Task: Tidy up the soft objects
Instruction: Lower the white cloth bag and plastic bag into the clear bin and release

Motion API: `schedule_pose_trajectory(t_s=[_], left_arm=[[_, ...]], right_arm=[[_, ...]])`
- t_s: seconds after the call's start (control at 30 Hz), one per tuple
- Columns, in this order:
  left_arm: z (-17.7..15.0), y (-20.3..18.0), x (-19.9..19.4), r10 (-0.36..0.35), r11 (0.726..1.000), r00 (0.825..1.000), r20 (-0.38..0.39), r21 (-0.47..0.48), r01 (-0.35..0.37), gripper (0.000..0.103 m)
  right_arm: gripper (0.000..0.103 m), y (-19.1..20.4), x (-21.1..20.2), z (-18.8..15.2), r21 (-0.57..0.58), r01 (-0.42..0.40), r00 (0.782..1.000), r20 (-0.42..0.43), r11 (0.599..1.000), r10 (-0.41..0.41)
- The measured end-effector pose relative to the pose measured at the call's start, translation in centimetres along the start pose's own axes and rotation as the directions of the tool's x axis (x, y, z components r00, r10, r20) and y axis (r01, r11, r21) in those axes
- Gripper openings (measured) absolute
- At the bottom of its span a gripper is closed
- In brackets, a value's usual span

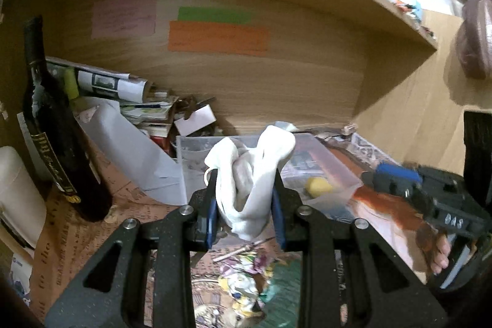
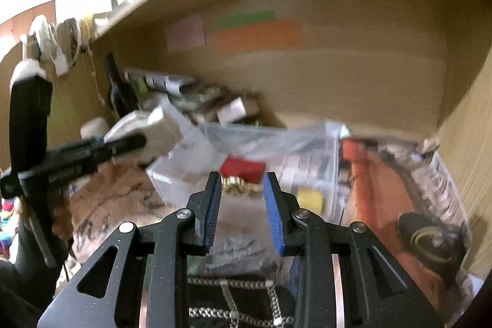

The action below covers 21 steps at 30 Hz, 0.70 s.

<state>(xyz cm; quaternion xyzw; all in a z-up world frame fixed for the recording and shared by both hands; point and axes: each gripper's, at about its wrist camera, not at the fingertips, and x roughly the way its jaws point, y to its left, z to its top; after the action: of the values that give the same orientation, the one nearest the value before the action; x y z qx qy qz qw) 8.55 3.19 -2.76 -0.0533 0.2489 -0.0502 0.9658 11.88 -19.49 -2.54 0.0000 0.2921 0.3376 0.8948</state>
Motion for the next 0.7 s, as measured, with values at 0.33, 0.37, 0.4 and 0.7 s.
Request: schedule_pose_trajectory(t_s=[0.33, 0.37, 0.4, 0.7], left_arm=[[-0.7, 1.0, 4.0, 0.074, 0.997, 0.994, -0.079, 0.009, -0.074, 0.029], [-0.7, 1.1, 4.4, 0.074, 0.997, 0.993, -0.087, 0.012, -0.074, 0.029], [-0.8, 1.2, 4.9, 0.077, 0.997, 0.992, -0.097, 0.015, -0.076, 0.029], [-1.1, 0.9, 8.5, 0.101, 0.994, 0.98, -0.17, 0.056, -0.093, 0.029]], right_arm=[[0.062, -0.1, 6.2, -4.2, -0.033, -0.016, 0.96, -0.281, 0.999, 0.006], [0.062, 0.0, 6.7, -4.5, -0.04, -0.02, 0.954, -0.3, 0.999, 0.007], [0.062, 0.0, 6.9, -4.8, -0.047, -0.022, 0.951, -0.308, 0.999, 0.007], [0.038, 0.5, 6.7, -5.2, -0.104, -0.026, 0.956, -0.294, 0.994, -0.006]])
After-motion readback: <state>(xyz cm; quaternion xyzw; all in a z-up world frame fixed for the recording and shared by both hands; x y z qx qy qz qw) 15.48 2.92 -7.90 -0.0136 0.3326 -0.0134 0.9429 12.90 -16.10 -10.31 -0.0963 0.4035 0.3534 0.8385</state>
